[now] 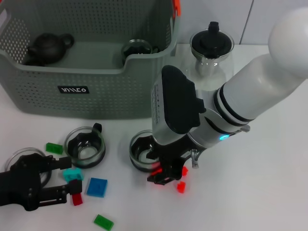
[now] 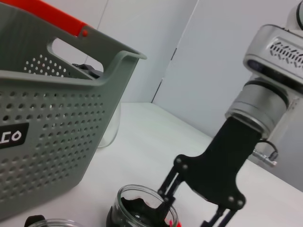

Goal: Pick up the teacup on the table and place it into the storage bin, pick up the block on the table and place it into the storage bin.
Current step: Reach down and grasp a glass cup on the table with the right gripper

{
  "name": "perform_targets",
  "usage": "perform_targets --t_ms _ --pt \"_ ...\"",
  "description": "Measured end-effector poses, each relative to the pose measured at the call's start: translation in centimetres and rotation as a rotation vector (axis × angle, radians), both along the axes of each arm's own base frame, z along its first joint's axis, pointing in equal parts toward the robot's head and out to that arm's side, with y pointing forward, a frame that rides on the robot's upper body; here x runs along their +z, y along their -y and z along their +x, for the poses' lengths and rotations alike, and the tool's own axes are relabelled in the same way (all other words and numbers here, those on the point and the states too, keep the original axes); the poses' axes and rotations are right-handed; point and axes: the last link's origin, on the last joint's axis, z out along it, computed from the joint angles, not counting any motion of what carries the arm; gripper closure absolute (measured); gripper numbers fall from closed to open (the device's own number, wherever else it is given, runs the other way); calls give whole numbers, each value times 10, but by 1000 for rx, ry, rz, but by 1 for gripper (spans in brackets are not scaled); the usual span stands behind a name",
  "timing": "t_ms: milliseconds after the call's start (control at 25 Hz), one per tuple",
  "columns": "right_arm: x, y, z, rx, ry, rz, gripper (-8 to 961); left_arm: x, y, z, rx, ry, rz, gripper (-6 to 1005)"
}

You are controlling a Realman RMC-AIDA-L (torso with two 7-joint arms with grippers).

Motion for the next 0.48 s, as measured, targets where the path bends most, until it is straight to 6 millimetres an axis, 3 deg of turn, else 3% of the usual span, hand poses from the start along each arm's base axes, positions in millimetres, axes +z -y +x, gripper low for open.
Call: perform_targets --t_ms 240,480 --pt "-11 -2 8 9 10 36 497 -1 0 0 4 5 -1 199" --pt "-9 -1 5 -19 -36 34 540 -1 0 0 3 5 -1 200"
